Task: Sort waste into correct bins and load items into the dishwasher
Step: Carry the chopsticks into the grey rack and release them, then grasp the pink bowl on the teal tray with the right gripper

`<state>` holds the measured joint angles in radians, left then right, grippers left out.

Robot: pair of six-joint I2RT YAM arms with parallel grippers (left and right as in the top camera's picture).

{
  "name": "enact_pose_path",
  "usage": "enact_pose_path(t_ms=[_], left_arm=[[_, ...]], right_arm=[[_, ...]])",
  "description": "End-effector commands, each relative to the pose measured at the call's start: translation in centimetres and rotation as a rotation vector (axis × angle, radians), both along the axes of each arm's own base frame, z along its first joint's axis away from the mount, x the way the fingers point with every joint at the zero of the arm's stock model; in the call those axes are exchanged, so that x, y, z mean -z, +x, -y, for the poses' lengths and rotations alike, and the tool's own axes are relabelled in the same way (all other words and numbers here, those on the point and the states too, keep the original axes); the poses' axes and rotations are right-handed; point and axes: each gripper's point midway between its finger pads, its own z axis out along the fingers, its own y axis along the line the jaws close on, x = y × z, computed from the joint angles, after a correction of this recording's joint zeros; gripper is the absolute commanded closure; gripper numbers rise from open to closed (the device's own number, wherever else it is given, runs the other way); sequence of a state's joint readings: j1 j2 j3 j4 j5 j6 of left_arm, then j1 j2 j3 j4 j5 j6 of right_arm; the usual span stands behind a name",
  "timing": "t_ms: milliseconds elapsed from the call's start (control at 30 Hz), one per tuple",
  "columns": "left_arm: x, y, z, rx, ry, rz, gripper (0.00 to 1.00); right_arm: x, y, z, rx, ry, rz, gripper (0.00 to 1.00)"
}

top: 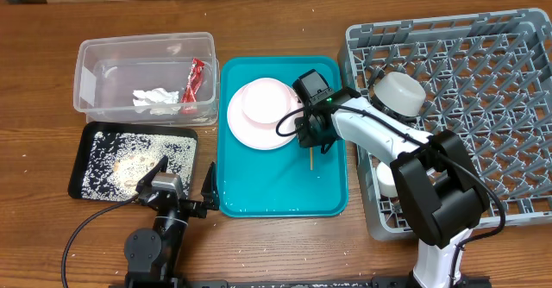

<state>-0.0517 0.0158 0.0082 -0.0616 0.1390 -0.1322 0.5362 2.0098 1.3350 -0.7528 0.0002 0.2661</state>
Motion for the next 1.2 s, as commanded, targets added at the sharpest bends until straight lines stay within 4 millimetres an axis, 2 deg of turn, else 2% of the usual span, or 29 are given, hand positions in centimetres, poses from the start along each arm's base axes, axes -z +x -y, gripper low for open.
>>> enact_pose_path(t_ms=[0,67,133,233,300,400,433,533,633,767,833,900,933,1033,1167], left_arm=[[0.0,-0.1,0.1,0.007,-0.011,0.003,0.00],[0.0,-0.1,0.1,0.007,-0.011,0.003,0.00],[0.0,-0.1,0.1,0.007,-0.011,0.003,0.00],[0.0,-0.1,0.1,0.007,-0.011,0.003,0.00],[0.0,-0.1,0.1,0.007,-0.011,0.003,0.00],[0.0,-0.1,0.1,0.007,-0.011,0.003,0.00],[0.0,-0.1,0.1,0.007,-0.011,0.003,0.00],[0.0,-0.1,0.1,0.007,-0.011,0.003,0.00],[0.0,-0.1,0.1,0.007,-0.011,0.003,0.00],[0.0,-0.1,0.1,0.007,-0.011,0.003,0.00],[0.0,-0.1,0.1,0.007,-0.011,0.003,0.00],[0.0,-0.1,0.1,0.007,-0.011,0.003,0.00],[0.0,-0.1,0.1,0.007,-0.011,0.003,0.00],[0.0,-0.1,0.1,0.007,-0.011,0.003,0.00],[0.0,-0.1,0.1,0.007,-0.011,0.003,0.00]], right_arm=[[-0.3,0.4,0.8,0.012,-0.012,-0.004,0.96],[-1.8,1.1,1.4,0.031,-0.014,0.024,0.96],[-4.3,1.9,2.1,0.052,0.001,0.063,0.96],[-9.2,2.8,3.0,0.072,0.042,0.147,0.96],[-13.2,3.0,4.0,0.051,0.067,0.231,0.96],[-16.5,3.3,6.0,0.036,0.067,0.319,0.96],[-17.0,3.4,6.7,0.025,0.058,0.333,0.96],[-16.9,3.9,8.9,0.026,0.023,0.334,0.96],[-15.1,4.4,11.1,0.075,0.001,0.297,0.96],[-12.2,4.2,11.4,0.045,-0.004,0.212,0.95],[-11.5,3.6,10.9,0.027,0.004,0.173,0.78],[-11.7,3.7,11.5,0.035,-0.049,0.190,0.63],[-12.1,3.9,11.8,0.038,-0.074,0.206,0.61],[-13.7,3.8,10.4,0.026,-0.021,0.228,0.59],[-15.9,2.8,5.6,-0.073,0.162,0.251,0.57]])
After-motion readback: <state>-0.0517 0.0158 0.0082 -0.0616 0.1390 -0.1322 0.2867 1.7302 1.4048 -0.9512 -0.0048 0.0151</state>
